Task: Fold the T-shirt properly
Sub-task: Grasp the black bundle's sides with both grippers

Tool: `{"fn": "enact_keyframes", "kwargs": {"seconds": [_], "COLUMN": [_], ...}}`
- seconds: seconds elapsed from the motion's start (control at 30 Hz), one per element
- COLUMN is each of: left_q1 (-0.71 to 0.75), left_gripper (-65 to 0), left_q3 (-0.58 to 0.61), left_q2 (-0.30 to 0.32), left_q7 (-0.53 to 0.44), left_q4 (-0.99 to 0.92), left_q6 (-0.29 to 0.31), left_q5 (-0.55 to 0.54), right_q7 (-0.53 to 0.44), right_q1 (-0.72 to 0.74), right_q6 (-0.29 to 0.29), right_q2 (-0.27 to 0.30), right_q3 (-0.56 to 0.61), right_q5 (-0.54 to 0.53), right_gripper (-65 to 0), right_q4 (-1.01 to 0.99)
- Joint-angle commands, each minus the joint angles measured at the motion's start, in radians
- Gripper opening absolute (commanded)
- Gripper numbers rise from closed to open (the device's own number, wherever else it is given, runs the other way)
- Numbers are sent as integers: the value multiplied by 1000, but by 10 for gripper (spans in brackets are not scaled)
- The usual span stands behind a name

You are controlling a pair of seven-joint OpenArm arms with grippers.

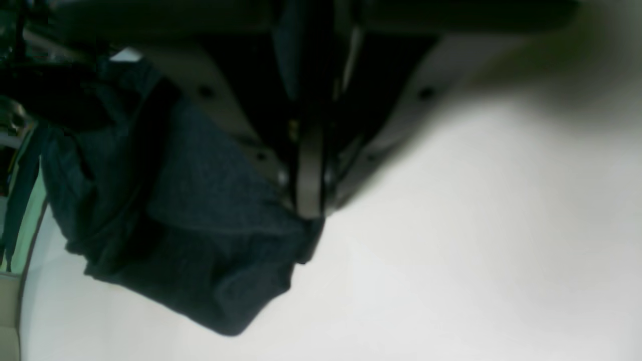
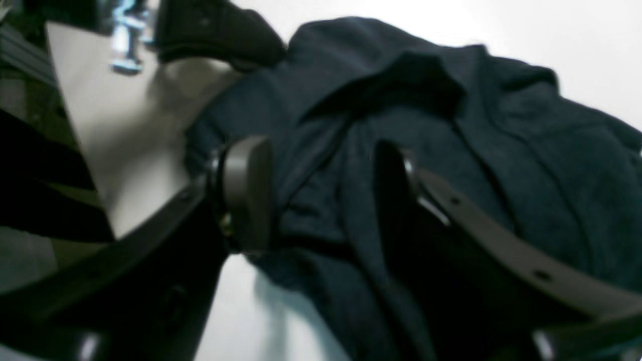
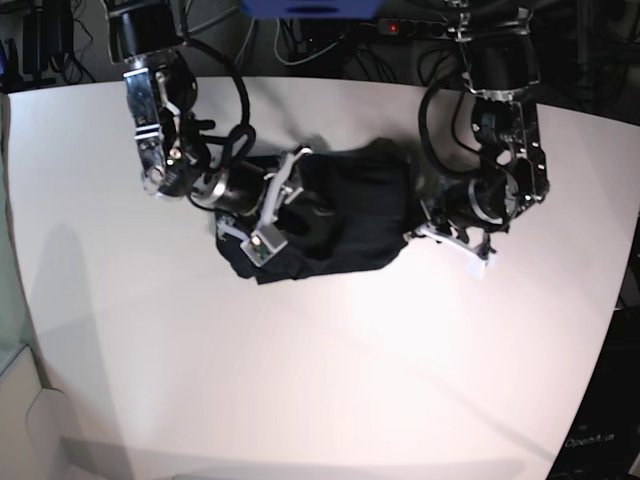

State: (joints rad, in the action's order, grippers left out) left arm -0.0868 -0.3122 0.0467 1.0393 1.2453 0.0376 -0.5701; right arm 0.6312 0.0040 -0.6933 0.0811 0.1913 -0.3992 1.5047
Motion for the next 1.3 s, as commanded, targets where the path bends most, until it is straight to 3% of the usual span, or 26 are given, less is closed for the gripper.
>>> {"fn": "enact_keyframes", "kwargs": {"seconds": [0.0, 0.23, 0.4, 0.57, 1.1, 1.27], "left_q1": [25, 25, 25, 23, 17, 17], "left_gripper": [-650, -650, -650, -650, -650, -650], "left_q3": [0, 0, 0, 0, 0, 0], "left_q2": [8, 8, 8, 6, -3, -8], "left_q7": [39, 39, 39, 39, 40, 40], "left_q4": [-23, -23, -23, -23, -23, -23], "left_q6": [-69, -69, -69, -69, -69, -69], "left_q5": [172, 172, 172, 172, 170, 170], "right_q7": [-23, -70, -70, -69, -70, -70], "right_q1": [15, 34, 34, 29, 34, 34], "right_q6": [-5, -5, -5, -5, -5, -5], "right_q2": [-13, -14, -16, -16, -45, -47], "right_q3": [3, 4, 4, 3, 3, 3], "right_q5": [-20, -19, -19, -19, -20, -20], "right_gripper": [-340, -340, -338, -291, -285, -256], "right_q4": [3, -42, -43, -43, -154, -154]}}
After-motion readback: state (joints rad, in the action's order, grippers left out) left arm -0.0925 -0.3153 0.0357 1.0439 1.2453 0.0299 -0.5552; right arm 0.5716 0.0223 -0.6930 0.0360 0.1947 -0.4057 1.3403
